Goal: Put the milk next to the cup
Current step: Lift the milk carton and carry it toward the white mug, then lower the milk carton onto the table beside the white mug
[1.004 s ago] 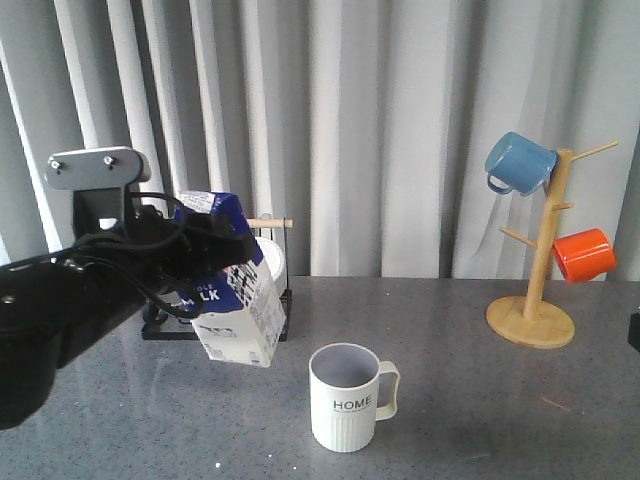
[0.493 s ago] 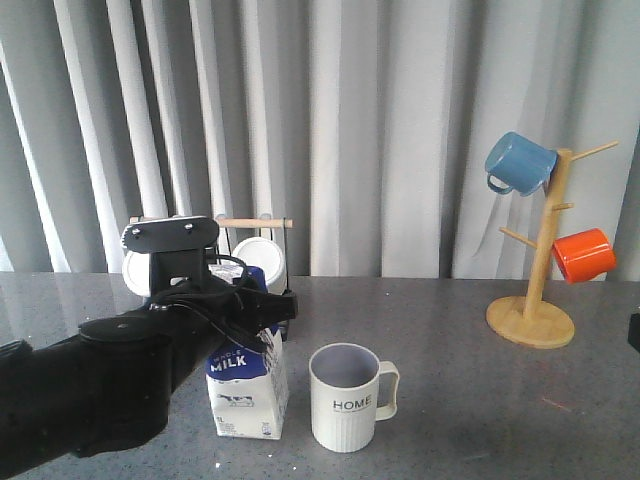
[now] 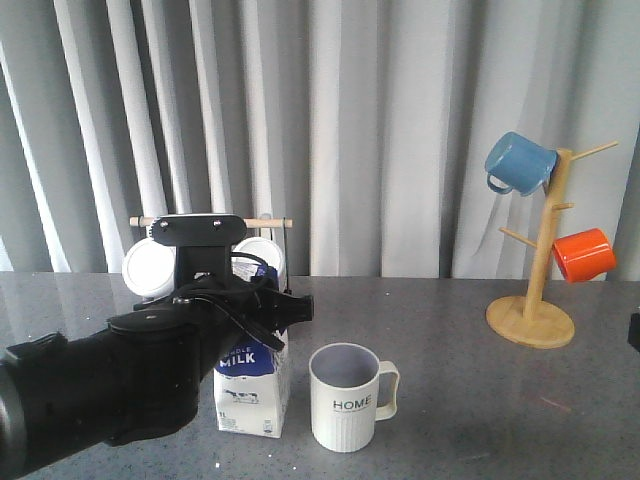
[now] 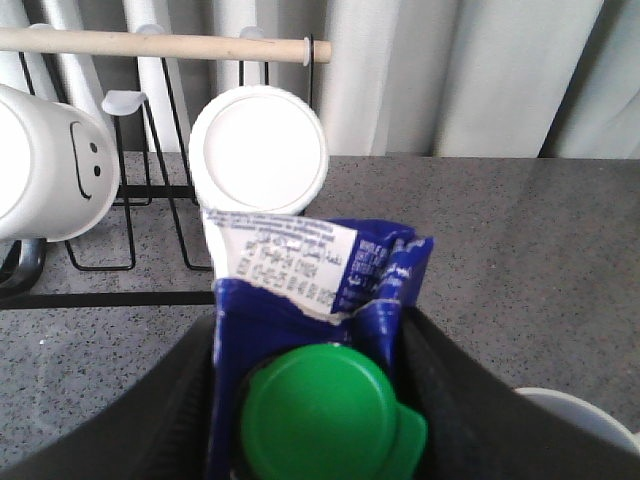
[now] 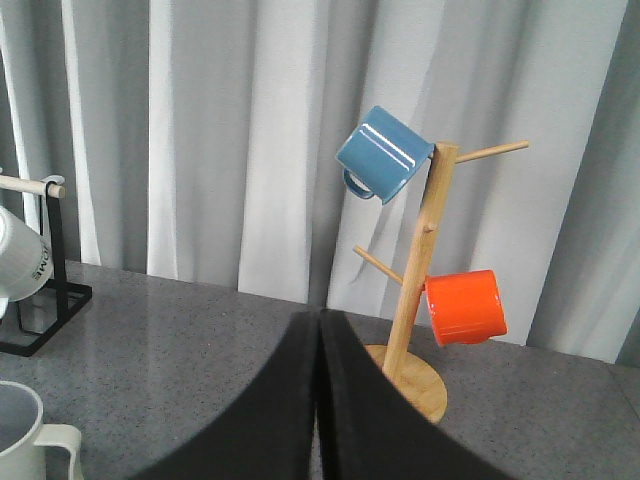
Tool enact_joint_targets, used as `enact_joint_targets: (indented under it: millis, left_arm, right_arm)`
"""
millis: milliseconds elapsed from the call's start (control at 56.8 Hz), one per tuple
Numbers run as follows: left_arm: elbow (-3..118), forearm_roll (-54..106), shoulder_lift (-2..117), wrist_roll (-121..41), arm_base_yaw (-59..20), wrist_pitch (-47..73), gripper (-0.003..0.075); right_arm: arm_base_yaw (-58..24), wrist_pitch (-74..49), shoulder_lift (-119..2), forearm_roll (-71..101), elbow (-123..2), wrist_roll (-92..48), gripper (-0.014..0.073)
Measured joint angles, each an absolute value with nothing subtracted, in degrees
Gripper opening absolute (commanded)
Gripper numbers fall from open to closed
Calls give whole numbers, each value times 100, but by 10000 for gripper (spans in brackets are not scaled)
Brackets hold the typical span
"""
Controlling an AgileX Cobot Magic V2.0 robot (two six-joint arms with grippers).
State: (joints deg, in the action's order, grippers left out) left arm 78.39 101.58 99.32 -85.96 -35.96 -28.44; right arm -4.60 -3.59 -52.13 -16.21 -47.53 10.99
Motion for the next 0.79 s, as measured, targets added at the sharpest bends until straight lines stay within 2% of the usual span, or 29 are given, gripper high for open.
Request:
enact_joint_targets:
  millis: [793]
  left_arm:
    - [7863,10098,10103,-8019,-3596,-2799,56]
  right_arm:
    - [-460,-359,-5213,-1621,-4753,1099,-8]
